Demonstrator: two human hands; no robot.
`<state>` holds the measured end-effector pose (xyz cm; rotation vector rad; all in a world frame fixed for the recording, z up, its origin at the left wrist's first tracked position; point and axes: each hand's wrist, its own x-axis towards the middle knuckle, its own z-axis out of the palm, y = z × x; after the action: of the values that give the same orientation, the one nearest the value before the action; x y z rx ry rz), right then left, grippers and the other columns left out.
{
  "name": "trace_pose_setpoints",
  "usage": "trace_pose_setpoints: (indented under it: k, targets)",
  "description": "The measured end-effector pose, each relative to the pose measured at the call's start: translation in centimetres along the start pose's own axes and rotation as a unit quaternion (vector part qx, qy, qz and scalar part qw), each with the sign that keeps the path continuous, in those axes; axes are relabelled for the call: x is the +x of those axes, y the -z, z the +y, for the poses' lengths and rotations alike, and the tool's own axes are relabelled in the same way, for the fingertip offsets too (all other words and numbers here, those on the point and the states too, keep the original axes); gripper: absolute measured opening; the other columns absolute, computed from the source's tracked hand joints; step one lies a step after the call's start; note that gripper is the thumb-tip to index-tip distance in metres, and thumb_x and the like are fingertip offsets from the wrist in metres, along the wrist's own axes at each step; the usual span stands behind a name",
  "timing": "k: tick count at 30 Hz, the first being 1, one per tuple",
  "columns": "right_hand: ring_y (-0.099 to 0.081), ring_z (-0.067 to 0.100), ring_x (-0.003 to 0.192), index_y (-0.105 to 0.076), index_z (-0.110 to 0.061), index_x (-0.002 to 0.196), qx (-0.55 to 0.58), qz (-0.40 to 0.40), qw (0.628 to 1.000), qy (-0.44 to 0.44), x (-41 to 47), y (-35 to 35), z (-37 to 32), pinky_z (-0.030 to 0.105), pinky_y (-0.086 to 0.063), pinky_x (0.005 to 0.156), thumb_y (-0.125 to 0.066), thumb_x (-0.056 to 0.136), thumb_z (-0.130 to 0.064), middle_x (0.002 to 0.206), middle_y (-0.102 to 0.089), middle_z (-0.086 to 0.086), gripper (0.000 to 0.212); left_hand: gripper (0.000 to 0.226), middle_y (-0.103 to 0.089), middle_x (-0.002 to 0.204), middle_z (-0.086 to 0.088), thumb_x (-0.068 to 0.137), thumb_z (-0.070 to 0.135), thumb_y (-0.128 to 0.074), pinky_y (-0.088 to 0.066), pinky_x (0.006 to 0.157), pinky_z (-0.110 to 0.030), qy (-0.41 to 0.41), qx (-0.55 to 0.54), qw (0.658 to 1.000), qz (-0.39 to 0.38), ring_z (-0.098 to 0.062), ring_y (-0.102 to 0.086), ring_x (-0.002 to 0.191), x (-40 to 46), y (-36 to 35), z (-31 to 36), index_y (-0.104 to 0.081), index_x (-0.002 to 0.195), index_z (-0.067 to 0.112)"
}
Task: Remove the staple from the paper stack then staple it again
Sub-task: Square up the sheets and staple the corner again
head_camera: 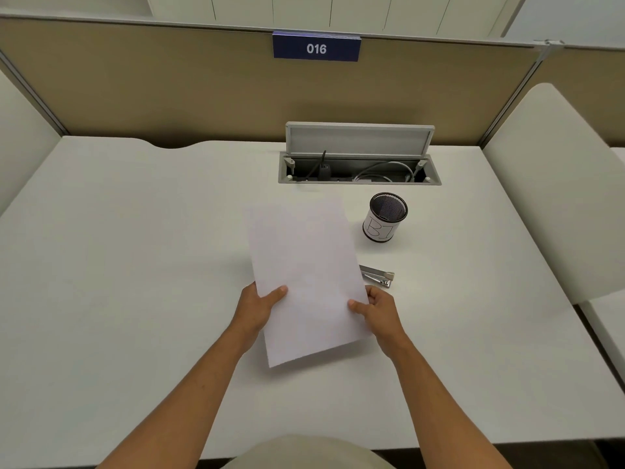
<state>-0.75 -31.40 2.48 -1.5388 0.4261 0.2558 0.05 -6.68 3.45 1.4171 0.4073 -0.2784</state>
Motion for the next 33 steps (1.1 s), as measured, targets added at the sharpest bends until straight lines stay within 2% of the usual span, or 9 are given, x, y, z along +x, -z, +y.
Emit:
trace_pose_setpoints:
  k: [4,6,8,12,17,23,27,30,33]
  targets:
    - [-0.07,0.02,0.083,-0.068,-0.016,0.093,-0.108,0.013,0.994,0.0,0.0,0.0,0.4,0.032,-0.056,0.073,-0.069,0.081,-0.012,0.089,-0.074,-0.003,0.013,0.02,-0.075,0.104,0.006,0.088,0.021,-0.072,-0.056,0.075,-0.033,0.024,-0.004,1.0,0.009,-0.017,-0.073,0.091,-0.1,0.5,-0.8,-0.066,0.106,0.027]
    - [-0.064,0.011,0.071,-0.067,-0.018,0.096,-0.182,0.063,0.981,0.031,0.0,0.1,0.6,0.021,-0.048,0.066,-0.069,0.083,-0.018,0.076,-0.067,-0.006,0.013,0.023,-0.074,0.104,0.005,0.088,0.021,-0.072,-0.056,0.074,-0.033,0.032,-0.008,0.999,0.022,-0.018,-0.072,0.092,-0.1,0.8,-1.3,-0.065,0.109,0.024]
    - [-0.058,0.009,0.065,-0.067,-0.017,0.097,-0.232,0.122,0.962,0.072,0.1,0.4,0.6,0.018,-0.043,0.063,-0.069,0.084,-0.017,0.069,-0.062,-0.004,0.014,0.022,-0.073,0.103,0.005,0.088,0.019,-0.071,-0.055,0.072,-0.032,0.036,-0.007,0.999,0.037,-0.017,-0.072,0.09,-0.1,1.1,-1.8,-0.065,0.108,0.024]
    - [-0.053,0.02,0.082,-0.065,-0.013,0.099,-0.327,0.198,0.911,0.155,0.9,1.4,0.0,0.03,-0.039,0.071,-0.065,0.086,-0.016,0.081,-0.057,-0.001,0.013,0.021,-0.072,0.102,0.003,0.088,0.018,-0.07,-0.054,0.073,-0.034,0.053,0.001,0.997,0.061,-0.021,-0.07,0.092,-0.1,1.8,-2.5,-0.064,0.109,0.022]
    - [-0.051,0.029,0.098,-0.068,-0.012,0.1,-0.378,0.253,0.871,0.185,2.4,3.0,-1.0,0.038,-0.042,0.081,-0.061,0.089,-0.015,0.093,-0.06,0.006,0.013,0.019,-0.072,0.1,0.002,0.089,0.018,-0.07,-0.053,0.067,-0.031,0.069,-0.005,0.994,0.081,-0.021,-0.07,0.09,0.0,2.2,-3.3,-0.064,0.107,0.02]
    - [-0.047,0.033,0.117,-0.057,-0.01,0.125,-0.542,0.154,0.817,0.124,4.6,3.9,-1.3,0.044,-0.039,0.093,-0.057,0.093,-0.026,0.125,-0.057,0.011,0.036,0.02,-0.07,0.099,0.001,0.089,0.016,-0.069,-0.052,0.068,-0.031,0.08,-0.006,0.992,0.1,-0.02,-0.068,0.089,0.1,2.1,-4.0,-0.062,0.107,0.019]
    - [-0.056,0.03,0.1,-0.062,-0.012,0.115,-0.533,0.133,0.831,0.085,5.2,3.6,-1.3,0.038,-0.046,0.078,-0.058,0.092,-0.031,0.109,-0.062,0.009,0.029,0.022,-0.069,0.099,0.0,0.089,0.016,-0.069,-0.051,0.066,-0.029,0.08,-0.007,0.991,0.107,-0.019,-0.067,0.087,0.3,2.1,-3.9,-0.062,0.11,0.017]
    - [-0.056,0.023,0.083,-0.064,-0.012,0.101,-0.501,0.142,0.851,0.07,5.2,3.3,-1.1,0.031,-0.041,0.066,-0.06,0.091,-0.028,0.097,-0.065,0.005,0.019,0.023,-0.068,0.099,0.0,0.09,0.016,-0.069,-0.051,0.066,-0.029,0.08,-0.008,0.991,0.108,-0.019,-0.067,0.087,0.4,2.0,-3.9,-0.061,0.111,0.016]
    - [-0.053,0.02,0.078,-0.063,-0.014,0.096,-0.442,0.158,0.881,0.058,5.0,3.1,-0.5,0.029,-0.039,0.065,-0.063,0.089,-0.028,0.094,-0.064,0.003,0.016,0.022,-0.069,0.102,-0.003,0.09,0.014,-0.068,-0.052,0.069,-0.031,0.079,-0.012,0.991,0.105,-0.021,-0.067,0.089,0.5,2.1,-3.9,-0.062,0.111,0.015]
